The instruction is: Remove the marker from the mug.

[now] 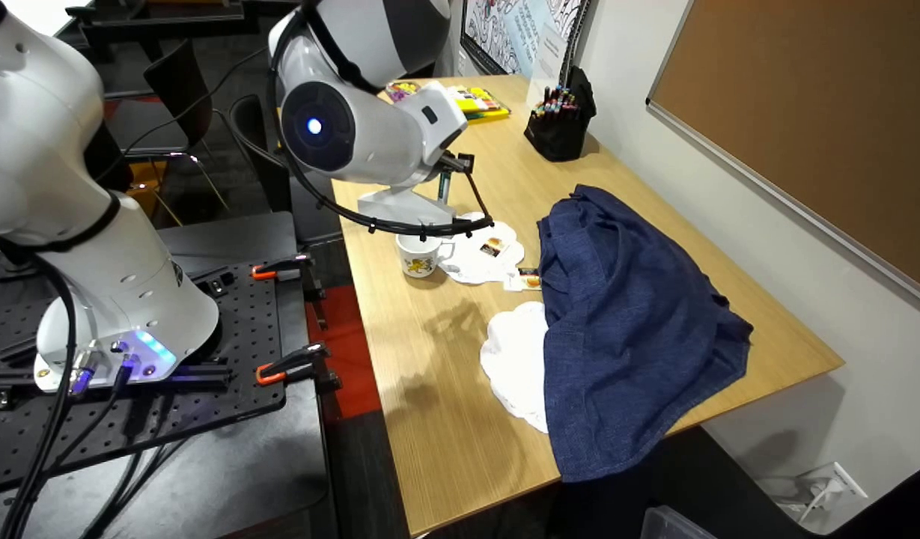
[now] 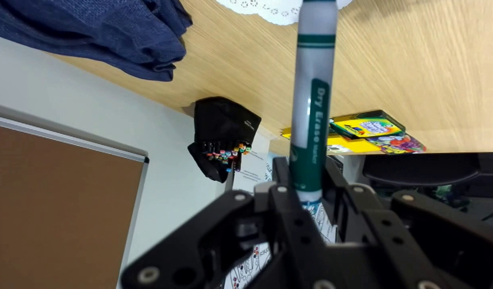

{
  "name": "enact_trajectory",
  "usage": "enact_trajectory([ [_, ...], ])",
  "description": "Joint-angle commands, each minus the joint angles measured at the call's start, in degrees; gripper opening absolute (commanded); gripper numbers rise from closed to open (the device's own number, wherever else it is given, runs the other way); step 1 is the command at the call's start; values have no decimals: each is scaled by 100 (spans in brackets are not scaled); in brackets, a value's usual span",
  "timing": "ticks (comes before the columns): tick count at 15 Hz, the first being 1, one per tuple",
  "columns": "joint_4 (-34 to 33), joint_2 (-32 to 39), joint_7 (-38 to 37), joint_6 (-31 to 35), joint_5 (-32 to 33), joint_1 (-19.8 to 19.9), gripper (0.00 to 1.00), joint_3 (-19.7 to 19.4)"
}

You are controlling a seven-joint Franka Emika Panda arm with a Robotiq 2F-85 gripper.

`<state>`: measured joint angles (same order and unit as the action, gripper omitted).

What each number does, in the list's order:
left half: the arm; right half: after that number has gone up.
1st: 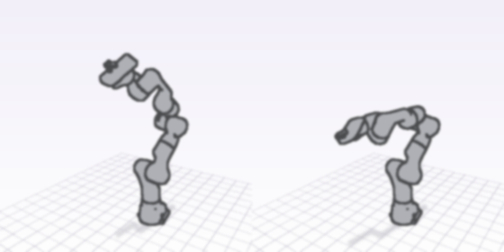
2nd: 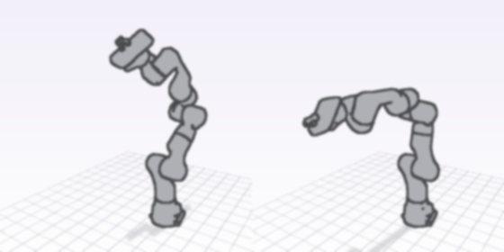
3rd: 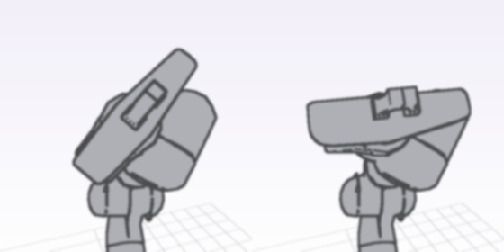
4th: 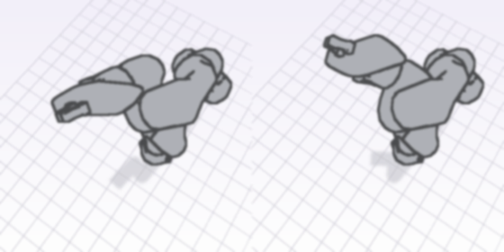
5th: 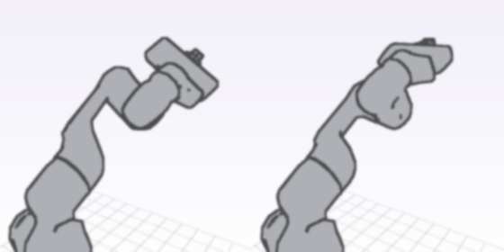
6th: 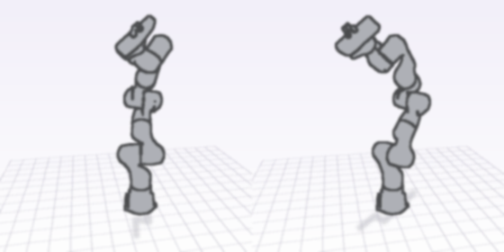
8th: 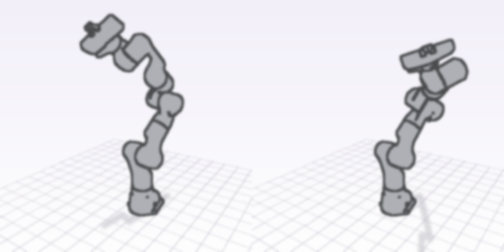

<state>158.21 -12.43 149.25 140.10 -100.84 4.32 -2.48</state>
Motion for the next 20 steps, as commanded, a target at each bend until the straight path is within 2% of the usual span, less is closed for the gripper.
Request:
enact_trajectory([
  [1,-111,221,-90,143,-392,110,6,51],
  [8,-363,631,-980,104,-312,161,6,-20],
  [14,-836,1180,-1763,869,-263,56,6,44],
  [19,-1268,1749,-2838,1118,312,-78,6,34],
  [20,-1008,1481,-2363,911,100,35,23,17],
])
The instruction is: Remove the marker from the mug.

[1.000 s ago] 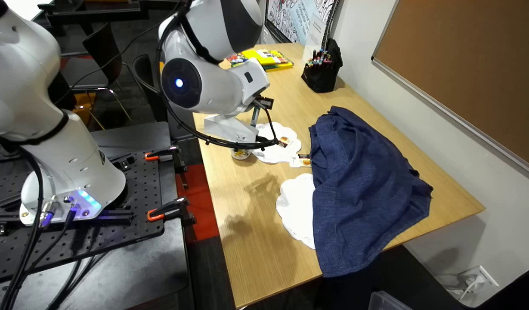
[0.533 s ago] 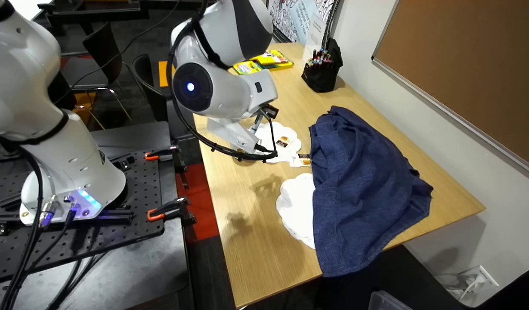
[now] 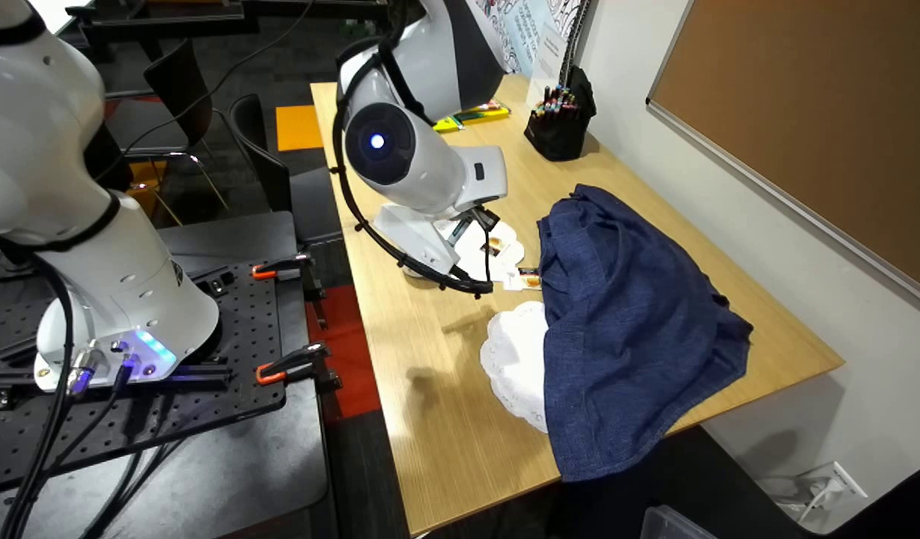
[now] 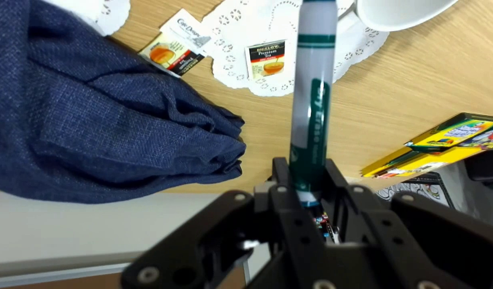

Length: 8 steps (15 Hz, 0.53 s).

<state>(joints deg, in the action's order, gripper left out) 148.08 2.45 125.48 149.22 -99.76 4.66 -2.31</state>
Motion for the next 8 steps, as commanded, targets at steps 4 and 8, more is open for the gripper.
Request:
enact_trajectory([
  [4,-181,269,-222,19,120,-53,23,1],
  [8,-439,507,-564,359,-388,-63,6,-10],
])
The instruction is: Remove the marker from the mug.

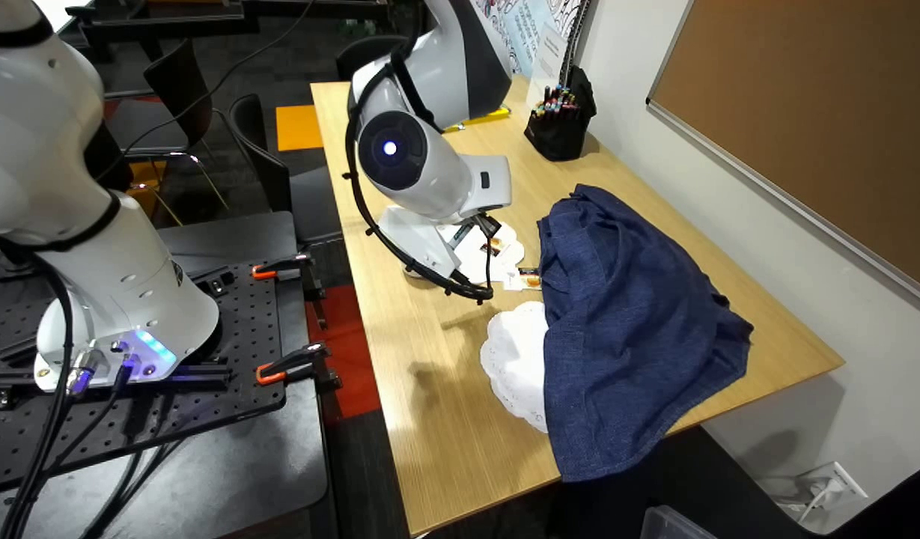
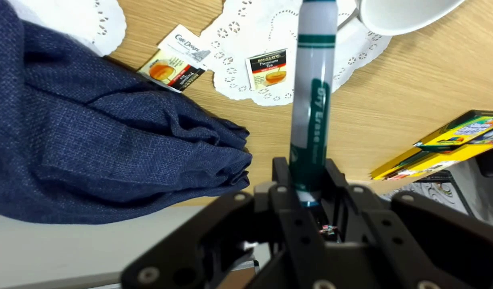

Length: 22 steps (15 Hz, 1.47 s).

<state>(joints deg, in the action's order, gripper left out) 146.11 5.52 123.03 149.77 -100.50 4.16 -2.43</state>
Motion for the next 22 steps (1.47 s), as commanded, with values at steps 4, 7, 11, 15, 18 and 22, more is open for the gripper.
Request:
enact_trajectory([
  [4,-662,605,-825,1185,-658,-94,6,27],
  [7,-962,998,-1716,1731,-280,-127,6,82],
  [11,-1199,1472,-2867,1730,522,-113,6,105],
  [15,-1329,1806,-3534,1660,1053,-180,6,80],
  [18,-1453,1987,-3605,1680,1070,-239,6,92],
  [22,-1633,2232,-3650,1781,1068,-359,6,83],
])
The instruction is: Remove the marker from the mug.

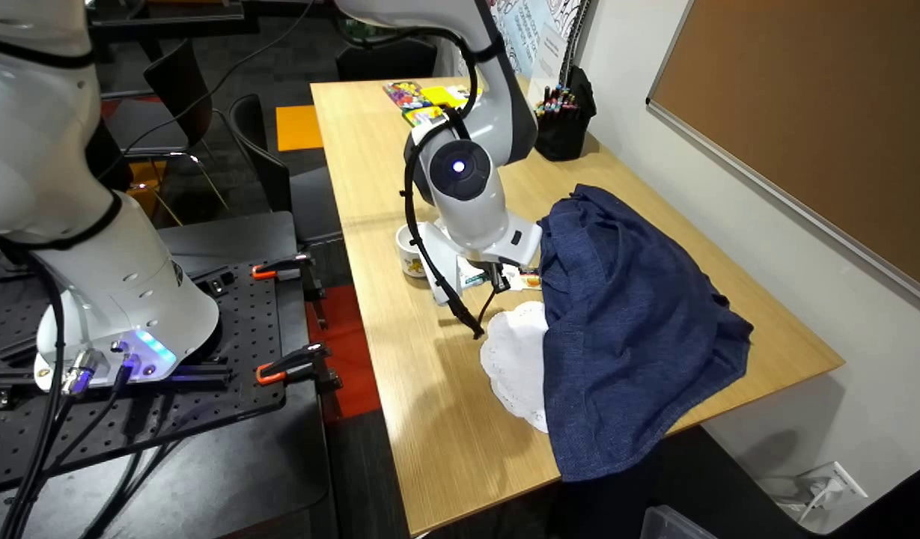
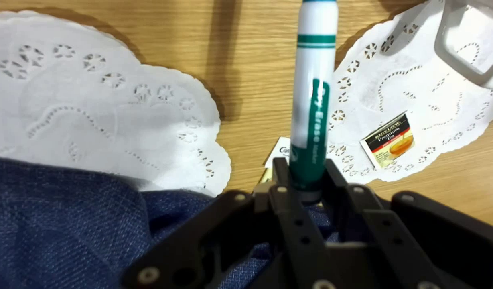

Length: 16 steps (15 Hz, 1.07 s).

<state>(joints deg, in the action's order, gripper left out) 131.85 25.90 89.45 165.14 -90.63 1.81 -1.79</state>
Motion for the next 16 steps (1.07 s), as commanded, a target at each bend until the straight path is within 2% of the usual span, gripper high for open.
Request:
enact_trajectory([
  [1,-258,249,-294,257,71,-144,6,13],
  [2,-317,316,-312,285,67,-170,31,9],
  [3,-366,371,-346,310,70,-194,50,5],
  [9,-387,334,-432,499,-5,-314,93,-6],
  [10,-296,217,-396,572,-41,-328,99,-5],
  [16,368,-768,-204,833,-280,-340,100,27],
])
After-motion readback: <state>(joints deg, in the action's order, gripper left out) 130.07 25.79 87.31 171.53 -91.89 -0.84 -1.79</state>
